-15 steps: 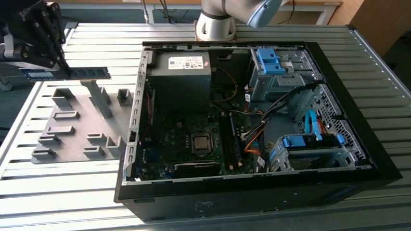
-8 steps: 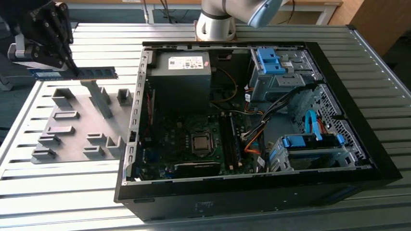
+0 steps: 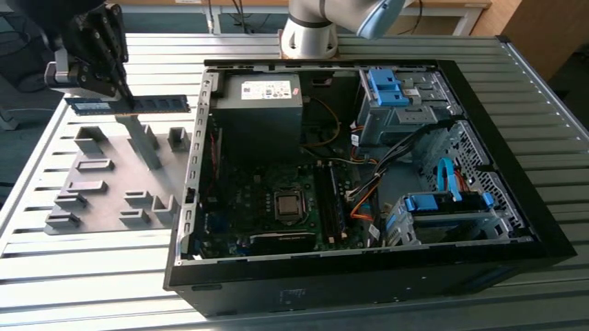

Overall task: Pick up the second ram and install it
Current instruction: 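Pick up the second ram and move it above second insertion slot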

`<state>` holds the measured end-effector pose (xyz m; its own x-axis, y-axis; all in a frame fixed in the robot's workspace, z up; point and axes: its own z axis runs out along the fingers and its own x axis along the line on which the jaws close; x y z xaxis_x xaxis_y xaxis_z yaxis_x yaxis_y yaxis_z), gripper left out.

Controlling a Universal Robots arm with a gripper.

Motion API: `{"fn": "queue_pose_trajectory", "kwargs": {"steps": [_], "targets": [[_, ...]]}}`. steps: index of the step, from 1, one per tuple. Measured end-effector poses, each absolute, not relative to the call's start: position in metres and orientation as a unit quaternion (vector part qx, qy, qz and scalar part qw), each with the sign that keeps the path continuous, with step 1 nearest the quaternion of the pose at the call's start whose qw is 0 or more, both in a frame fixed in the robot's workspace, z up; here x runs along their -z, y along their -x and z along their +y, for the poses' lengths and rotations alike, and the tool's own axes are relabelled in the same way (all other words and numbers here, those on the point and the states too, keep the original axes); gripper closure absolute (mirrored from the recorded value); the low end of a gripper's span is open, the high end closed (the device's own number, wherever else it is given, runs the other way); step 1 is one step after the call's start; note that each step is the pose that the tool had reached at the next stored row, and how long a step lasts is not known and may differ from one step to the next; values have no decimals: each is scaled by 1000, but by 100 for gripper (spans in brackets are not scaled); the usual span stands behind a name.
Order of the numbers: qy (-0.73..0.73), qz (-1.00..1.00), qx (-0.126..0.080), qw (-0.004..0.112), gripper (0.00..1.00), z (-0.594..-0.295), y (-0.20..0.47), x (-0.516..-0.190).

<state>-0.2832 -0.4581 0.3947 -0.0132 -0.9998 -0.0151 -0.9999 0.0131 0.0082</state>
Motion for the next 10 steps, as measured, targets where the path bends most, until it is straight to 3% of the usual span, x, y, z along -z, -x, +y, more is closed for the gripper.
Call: {"fn": "queue_pose_trajectory", "kwargs": {"steps": [10], "targets": [[702,712,-8,3,86,-458,265,-395]]}}
